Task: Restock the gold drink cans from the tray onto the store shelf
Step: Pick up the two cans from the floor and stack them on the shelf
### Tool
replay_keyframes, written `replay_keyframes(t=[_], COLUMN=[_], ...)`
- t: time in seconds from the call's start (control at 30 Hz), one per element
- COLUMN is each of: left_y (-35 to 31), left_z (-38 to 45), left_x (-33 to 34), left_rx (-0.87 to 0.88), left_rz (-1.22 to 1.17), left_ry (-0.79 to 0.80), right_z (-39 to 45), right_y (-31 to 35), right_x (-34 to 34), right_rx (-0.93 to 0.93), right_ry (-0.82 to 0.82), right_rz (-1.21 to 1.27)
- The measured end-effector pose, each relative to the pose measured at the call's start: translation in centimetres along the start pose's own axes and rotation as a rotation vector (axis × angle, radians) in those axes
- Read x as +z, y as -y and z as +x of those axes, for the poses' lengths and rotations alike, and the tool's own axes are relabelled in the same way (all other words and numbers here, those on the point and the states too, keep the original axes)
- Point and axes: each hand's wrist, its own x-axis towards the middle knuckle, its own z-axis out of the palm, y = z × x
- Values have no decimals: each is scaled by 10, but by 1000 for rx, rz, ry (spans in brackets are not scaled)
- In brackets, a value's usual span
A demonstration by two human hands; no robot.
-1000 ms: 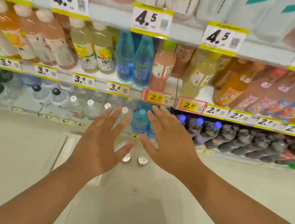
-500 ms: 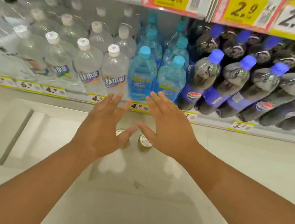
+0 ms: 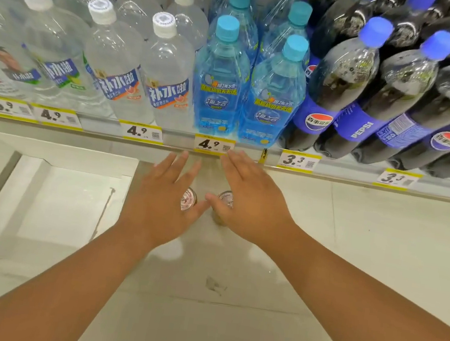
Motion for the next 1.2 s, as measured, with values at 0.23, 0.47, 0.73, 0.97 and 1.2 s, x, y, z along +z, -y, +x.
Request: replay_keyframes(t=[0.23, 0.47, 0.73, 0.97, 1.2], left_y=[17, 21, 19, -2, -57], left_z=[-2, -2, -6, -8, -33], left_x=[38, 57, 59, 11, -156], left_rx=[-102, -395, -557, -513, -429], left_rz=[-83, -458, -730, -786, -885], left_ry=[148, 109, 94, -48, -122], right_z=[-11, -15, -19, -23, -45], right_y=[-13, -24, -22, -17, 17], right_x=[39, 71, 82, 37, -122], right_rx=[86, 373, 502, 441, 407], right_ry=[147, 217, 110, 56, -47], right_rz=[83, 550, 815, 836, 878])
